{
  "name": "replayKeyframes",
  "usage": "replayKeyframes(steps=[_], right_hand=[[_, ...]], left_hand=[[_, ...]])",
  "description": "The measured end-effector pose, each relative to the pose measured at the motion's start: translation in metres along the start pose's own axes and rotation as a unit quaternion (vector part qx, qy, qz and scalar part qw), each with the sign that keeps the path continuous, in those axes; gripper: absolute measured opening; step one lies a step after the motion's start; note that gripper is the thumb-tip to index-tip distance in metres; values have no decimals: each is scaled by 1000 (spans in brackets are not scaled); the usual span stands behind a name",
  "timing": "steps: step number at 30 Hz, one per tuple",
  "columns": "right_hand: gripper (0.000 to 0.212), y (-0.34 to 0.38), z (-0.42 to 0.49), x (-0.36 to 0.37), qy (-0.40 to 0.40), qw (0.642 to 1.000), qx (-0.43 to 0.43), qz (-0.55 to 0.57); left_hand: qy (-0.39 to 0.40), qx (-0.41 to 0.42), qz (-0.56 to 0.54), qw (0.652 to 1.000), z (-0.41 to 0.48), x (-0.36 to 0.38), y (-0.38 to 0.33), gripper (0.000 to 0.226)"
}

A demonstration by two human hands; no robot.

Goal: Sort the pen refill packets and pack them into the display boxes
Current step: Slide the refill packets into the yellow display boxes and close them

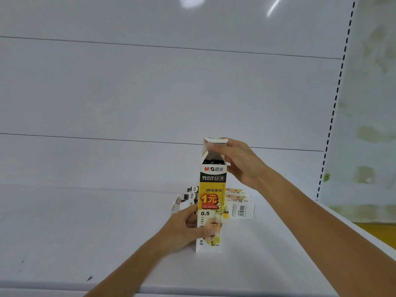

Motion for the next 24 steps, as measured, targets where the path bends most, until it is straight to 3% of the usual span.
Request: replayKeyframes(steps=[4, 8, 10, 16, 21, 24], right_hand=[[5, 2, 2, 1, 12, 1000, 4, -27], [16, 3, 1, 1, -9, 999, -15, -33], [13, 1, -1, 3, 7, 999, -39, -16], [33, -8, -10, 1, 38, 998, -48, 35], [32, -10, -12, 0, 51, 996, -54, -49], [29, -12, -14, -2, 24, 997, -66, -37]], left_hand=[[1, 1, -1, 1000, 1, -1, 2, 41], [5, -4, 3, 1000, 4, -2, 4, 43], [4, -6, 12, 1000, 5, -3, 5, 41], [6, -10, 0, 1000, 5, -2, 5, 34], [7, -13, 1, 1000, 4, -2, 3, 33], [10, -16, 1, 1000, 4, -1, 4, 31]])
Point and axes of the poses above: each hand's wrist, its own z-axis towards the middle knuckle, its own x-axis out of the palm, y = z × x, the point moved 3 cm from there along z, towards the middle knuckle, and after that the axes turned 3 degrees about y, right-handed, at the moved point
